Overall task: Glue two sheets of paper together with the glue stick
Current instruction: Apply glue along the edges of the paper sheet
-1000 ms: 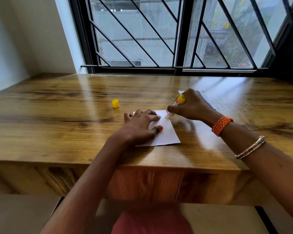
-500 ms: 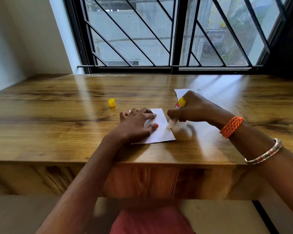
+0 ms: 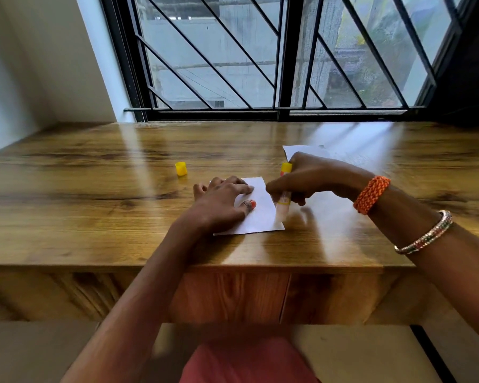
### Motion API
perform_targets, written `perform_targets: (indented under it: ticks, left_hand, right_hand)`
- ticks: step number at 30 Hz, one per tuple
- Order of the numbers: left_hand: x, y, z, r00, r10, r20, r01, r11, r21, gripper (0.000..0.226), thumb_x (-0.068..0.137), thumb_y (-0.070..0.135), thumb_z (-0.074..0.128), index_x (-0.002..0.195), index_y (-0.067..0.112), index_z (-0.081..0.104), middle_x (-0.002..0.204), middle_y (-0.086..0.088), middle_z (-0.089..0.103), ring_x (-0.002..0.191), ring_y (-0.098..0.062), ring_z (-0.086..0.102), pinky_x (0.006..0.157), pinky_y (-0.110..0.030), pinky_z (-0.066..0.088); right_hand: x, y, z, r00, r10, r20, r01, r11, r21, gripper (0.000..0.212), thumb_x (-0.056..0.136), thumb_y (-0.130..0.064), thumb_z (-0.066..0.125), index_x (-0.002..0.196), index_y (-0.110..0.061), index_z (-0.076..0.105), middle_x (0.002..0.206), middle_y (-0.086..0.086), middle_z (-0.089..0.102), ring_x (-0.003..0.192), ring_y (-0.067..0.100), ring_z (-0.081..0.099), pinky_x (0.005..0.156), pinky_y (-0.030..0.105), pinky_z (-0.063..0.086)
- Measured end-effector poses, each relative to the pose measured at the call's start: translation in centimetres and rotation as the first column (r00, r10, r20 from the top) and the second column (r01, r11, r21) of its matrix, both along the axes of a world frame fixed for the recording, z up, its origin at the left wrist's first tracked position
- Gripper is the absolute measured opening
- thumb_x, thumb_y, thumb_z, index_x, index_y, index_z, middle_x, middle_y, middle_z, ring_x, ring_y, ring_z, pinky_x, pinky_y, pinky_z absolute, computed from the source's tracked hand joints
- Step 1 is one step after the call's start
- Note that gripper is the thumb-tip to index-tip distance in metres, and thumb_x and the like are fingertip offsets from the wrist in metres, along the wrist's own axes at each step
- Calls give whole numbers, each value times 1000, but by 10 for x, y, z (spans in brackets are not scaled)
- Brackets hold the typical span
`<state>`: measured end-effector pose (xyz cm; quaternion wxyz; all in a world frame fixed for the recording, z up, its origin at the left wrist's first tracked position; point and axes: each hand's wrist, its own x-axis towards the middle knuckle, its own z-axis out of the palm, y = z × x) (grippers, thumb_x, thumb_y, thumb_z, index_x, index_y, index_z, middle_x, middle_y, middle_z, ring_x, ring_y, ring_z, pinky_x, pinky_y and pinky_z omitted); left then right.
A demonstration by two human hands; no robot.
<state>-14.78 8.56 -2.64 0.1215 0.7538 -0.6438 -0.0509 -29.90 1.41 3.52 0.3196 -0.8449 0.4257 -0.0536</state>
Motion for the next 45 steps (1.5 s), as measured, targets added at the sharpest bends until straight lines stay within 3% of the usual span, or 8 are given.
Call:
perform_targets:
  ticks: [5, 15, 20, 23, 27, 31, 37, 45]
  left_hand:
    - [-2, 2, 1, 1000, 29, 7, -29, 1000, 7, 44, 93, 46, 42, 137, 38, 41, 146, 17, 35, 135, -18, 27, 104, -43, 16]
    - [-17, 13, 10, 887, 289, 360, -326, 944, 45, 51, 97, 48, 28, 132, 15, 46, 142, -8, 39, 130, -28, 37, 106, -44, 20]
    - [-13, 12, 14, 868, 360, 341, -387, 922, 13, 63, 92, 58, 33, 133, 10, 39, 137, -11, 45, 126, -28, 44, 103, -42, 24]
    - [-7, 15, 13, 934, 245, 260, -239, 969, -53, 54, 94, 49, 37, 135, 14, 35, 139, -7, 41, 129, -25, 38, 101, -43, 26]
    - [-2, 27, 13, 989, -130, 63, 129, 991, 24, 45, 96, 34, 41, 140, 27, 33, 150, 7, 30, 137, -16, 26, 102, -37, 19]
    - [1, 23, 8, 991, -80, 105, 76, 996, 38, 44, 97, 38, 36, 141, 31, 34, 151, 9, 30, 139, -15, 26, 103, -40, 19]
    - [-3, 14, -3, 995, -11, 98, 13, 1000, -16, 44, 96, 40, 35, 138, 30, 35, 147, 6, 33, 134, -19, 30, 100, -44, 22]
    - [-2, 15, -6, 998, 5, 66, -3, 1000, -23, 44, 96, 40, 35, 139, 30, 34, 148, 6, 31, 135, -19, 27, 104, -44, 20]
  right_hand:
    - [-2, -2, 2, 1000, 15, -10, -14, 989, 145, 18, 69, -20, 67, 52, -14, 64, 52, 5, 52, 47, 17, 44, 54, 25, 40]
    - [-24, -24, -11, 894, -172, 413, 106, 979, 176, 14, 81, -20, 69, 92, -10, 71, 64, 1, 59, 60, 13, 56, 59, 23, 45]
    - [-21, -22, -22, 851, -178, 495, 147, 984, 100, 18, 84, -26, 66, 89, -11, 72, 60, -4, 60, 59, 10, 56, 57, 21, 43]
    - [-20, -19, -26, 821, -164, 547, 166, 985, 46, 21, 87, -29, 64, 83, -10, 72, 56, -6, 60, 55, 8, 54, 51, 18, 41]
    - [-17, -22, -29, 835, -164, 525, 184, 983, 14, 15, 82, -23, 68, 83, -8, 72, 70, 5, 67, 64, 11, 60, 55, 23, 45]
    - [-16, -22, -30, 859, -100, 503, 166, 982, -87, 13, 76, -20, 72, 85, -10, 75, 74, 5, 69, 69, 12, 59, 59, 23, 48]
    - [-11, -16, -32, 926, -11, 377, 154, 924, -351, 18, 74, -19, 73, 91, -19, 75, 69, -11, 58, 63, 2, 51, 48, 3, 35]
    - [-2, -9, -31, 939, 37, 342, 117, 901, -417, 22, 74, -9, 71, 96, -13, 74, 81, -5, 59, 61, -2, 49, 45, -1, 35]
